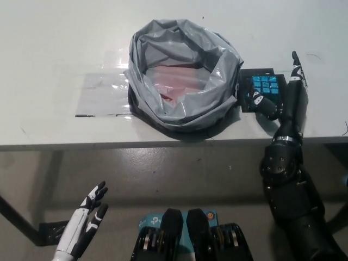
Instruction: Use the right hand to pick up a rubix's cube and place it into a plastic bag and lift the bag
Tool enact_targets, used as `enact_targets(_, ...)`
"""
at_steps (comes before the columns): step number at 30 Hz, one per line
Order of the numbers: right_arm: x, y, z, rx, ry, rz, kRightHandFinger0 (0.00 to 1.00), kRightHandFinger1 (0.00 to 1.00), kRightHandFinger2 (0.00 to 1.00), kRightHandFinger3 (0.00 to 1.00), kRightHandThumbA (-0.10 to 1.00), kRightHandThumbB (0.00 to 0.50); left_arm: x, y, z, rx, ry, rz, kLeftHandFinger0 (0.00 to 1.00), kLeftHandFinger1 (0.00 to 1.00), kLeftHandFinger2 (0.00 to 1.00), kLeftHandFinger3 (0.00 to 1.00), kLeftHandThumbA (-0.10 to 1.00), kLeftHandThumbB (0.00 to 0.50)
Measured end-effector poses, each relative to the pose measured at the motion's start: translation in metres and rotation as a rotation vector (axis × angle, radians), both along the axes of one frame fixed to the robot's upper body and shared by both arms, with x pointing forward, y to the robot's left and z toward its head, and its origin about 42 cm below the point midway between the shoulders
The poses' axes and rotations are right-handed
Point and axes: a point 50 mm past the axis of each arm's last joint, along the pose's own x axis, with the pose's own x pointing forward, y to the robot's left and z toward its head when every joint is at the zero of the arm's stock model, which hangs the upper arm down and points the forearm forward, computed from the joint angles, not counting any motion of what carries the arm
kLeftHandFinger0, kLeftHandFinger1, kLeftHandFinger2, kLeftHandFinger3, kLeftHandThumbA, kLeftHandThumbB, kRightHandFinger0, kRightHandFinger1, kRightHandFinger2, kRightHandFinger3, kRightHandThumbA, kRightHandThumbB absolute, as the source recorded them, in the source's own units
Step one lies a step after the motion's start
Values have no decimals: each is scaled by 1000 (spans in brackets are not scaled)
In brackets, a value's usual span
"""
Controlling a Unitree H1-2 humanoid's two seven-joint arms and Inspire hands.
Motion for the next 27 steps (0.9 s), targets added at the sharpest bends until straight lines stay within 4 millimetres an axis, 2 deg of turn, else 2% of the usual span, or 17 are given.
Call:
enact_targets(5, -1, 7, 11, 6, -35, 24, 1000, 1000, 1000, 1000, 849, 440, 1, 0, 0, 2, -1, 0, 1000, 1000, 1000, 1000, 1000, 230)
enact_targets(7, -1, 10, 13, 13, -39, 36, 1000, 1000, 1000, 1000, 840, 427, 1, 0, 0, 2, -1, 0, 1000, 1000, 1000, 1000, 1000, 239)
enact_targets(12, -2, 14, 13, 11, -27, 57, 1000, 1000, 1000, 1000, 829, 424, 1, -1, 0, 0, -2, 0, 1000, 1000, 1000, 1000, 1000, 221)
enact_targets(20, 1, 14, -11, 1, 77, 63, 1000, 1000, 1000, 1000, 822, 420, 1, -2, 1, -1, -4, 0, 1000, 1000, 1000, 1000, 1000, 210)
enact_targets(27, 12, 13, -21, -10, 158, 52, 1000, 1000, 1000, 1000, 861, 433, 2, -2, 1, -1, -6, 2, 1000, 1000, 1000, 1000, 1000, 231)
